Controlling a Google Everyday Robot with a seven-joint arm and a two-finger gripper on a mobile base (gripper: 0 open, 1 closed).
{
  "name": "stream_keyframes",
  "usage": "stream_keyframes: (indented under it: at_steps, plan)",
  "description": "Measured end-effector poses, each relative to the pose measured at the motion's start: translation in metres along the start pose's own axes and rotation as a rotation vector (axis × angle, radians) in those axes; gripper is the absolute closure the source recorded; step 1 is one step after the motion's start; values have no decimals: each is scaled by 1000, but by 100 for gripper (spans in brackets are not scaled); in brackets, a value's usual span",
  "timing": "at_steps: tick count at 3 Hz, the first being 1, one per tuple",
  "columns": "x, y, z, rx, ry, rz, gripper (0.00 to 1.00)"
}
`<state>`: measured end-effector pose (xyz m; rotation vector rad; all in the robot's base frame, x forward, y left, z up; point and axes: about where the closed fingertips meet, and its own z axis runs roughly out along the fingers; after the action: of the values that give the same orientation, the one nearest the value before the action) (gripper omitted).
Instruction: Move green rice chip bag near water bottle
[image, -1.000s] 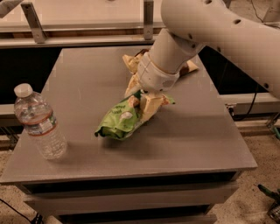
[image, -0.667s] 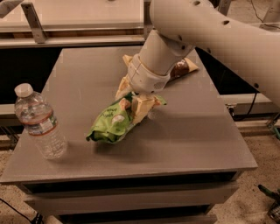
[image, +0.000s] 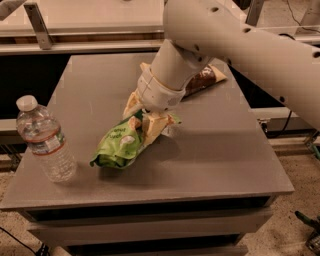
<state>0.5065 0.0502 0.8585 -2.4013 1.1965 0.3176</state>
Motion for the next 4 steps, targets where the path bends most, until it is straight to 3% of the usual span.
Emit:
stream_keyframes:
  at_steps: [2,4]
  plan:
    - [-6,-3,1,29,-28,-19,100]
    - [-20,-4,9,27,-75,-62,100]
